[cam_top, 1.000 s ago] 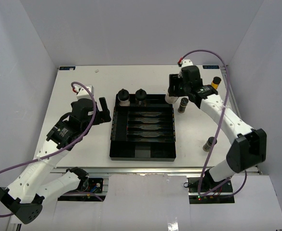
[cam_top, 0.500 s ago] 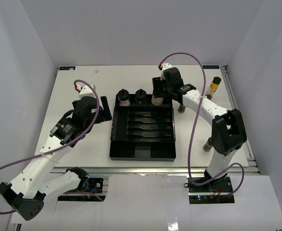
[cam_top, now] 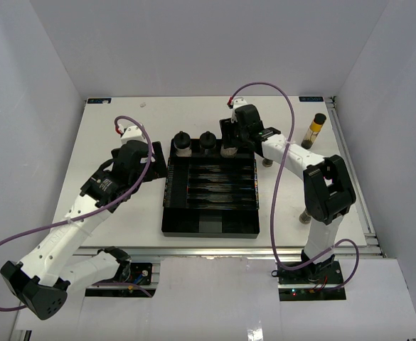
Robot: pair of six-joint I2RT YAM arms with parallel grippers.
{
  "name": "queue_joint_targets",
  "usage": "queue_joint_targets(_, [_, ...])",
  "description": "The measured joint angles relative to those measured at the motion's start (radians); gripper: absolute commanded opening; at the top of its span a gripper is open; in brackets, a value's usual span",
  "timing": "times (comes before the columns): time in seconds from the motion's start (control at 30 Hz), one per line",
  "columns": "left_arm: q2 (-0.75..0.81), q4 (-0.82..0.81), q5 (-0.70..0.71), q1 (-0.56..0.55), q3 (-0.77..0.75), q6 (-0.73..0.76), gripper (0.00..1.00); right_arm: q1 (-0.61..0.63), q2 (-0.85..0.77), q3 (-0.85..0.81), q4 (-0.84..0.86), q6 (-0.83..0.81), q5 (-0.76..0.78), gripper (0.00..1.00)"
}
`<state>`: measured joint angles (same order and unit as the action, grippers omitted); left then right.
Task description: Organize the condiment bottles
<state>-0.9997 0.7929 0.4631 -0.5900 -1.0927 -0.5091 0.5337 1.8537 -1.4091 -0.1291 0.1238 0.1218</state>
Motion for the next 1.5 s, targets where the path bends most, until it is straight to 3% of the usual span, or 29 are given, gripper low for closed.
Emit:
queue_joint_targets(0.13, [0.000, 0.000, -0.009, 0.000, 0.000, -0.005, 0.98, 0.005, 0.008, 0.009, 0.003, -0.001, 0.008, 0.86])
queue_joint_targets(0.3, [0.000, 0.000, -0.013, 0.000, 0.000, -0.007, 0.98, 0.009, 0.006, 0.014, 0.016, -0.006, 0.030, 0.93])
queue_joint_targets(0.63, [-0.013, 0.007, -0.030, 0.003, -0.001, -0.015, 0.98, 0.005, -0.084, -0.052, -0.101, -0.028, 0.169, 0.93])
queue_joint_targets(0.73, [-0.039, 0.042, -0.008, 0.025, -0.021, -0.029, 0.94, -0.012, -0.162, -0.059, -0.146, -0.026, 0.188, 0.92])
queue_joint_targets(1.13, [-0.183, 0.081, -0.079, 0.492, -0.065, -0.050, 0.87, -0.028, -0.482, 0.128, -0.163, -0.001, 0.135, 0.93])
queue_joint_targets(1.5, [-0.389, 0.037, -0.176, 0.565, -0.061, -0.049, 0.83, -0.028, -0.523, 0.197, -0.163, -0.005, 0.116, 0.94])
